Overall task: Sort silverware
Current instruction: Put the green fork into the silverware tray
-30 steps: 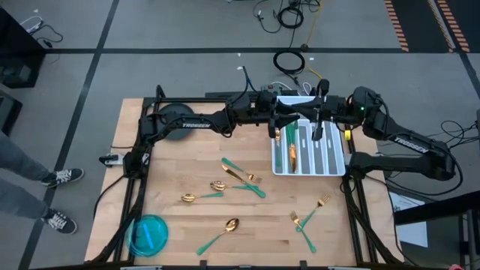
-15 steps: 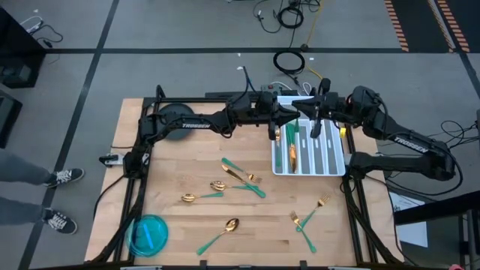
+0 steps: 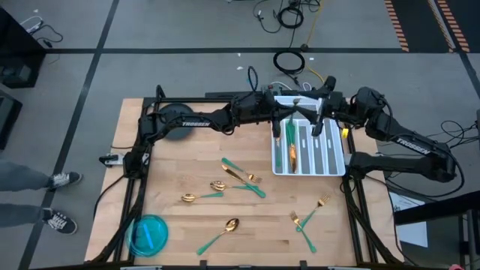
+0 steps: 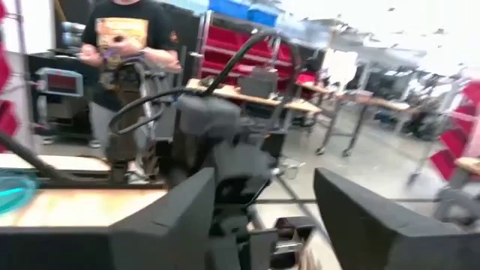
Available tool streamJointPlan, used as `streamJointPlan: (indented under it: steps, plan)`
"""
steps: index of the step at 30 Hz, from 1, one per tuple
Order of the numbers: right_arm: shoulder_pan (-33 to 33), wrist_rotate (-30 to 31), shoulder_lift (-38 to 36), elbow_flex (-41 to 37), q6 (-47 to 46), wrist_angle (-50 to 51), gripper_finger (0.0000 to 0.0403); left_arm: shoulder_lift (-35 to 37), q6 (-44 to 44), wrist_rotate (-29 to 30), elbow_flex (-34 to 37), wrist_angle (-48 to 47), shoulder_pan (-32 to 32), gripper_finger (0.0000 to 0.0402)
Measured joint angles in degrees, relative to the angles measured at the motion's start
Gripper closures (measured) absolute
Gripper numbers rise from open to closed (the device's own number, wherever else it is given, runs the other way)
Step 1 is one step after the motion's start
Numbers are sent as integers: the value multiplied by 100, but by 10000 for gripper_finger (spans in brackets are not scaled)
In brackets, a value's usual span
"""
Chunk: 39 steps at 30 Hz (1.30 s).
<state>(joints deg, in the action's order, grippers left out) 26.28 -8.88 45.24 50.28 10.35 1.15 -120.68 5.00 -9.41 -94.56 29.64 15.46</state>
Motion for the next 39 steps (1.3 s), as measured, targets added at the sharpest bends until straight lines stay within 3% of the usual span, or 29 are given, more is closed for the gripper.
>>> streamJointPlan:
  steps: [6,14,20,25,30,39]
  plan:
    - [-2,317,-280,403,474,67,160,33,-1535,782,-247,-1283,-48,400]
    - [-2,335,-382,1554,685,1330,175,52,-5159,1507,-764,-2514,-534,400]
    - [-2,464,-397,2037,688,2110,175,-13,-7368,1550,-791,-2974,-859,401]
    - [-2,602,-412,2046,681,2191,175,-431,-8078,1508,-790,-2740,-896,401]
    - [-2,610,-351,2046,505,2255,176,-907,-8225,1238,-876,-2429,-901,401]
    - [-2,610,-340,2047,227,2475,176,-1863,-8135,716,-2170,-2424,-1046,401]
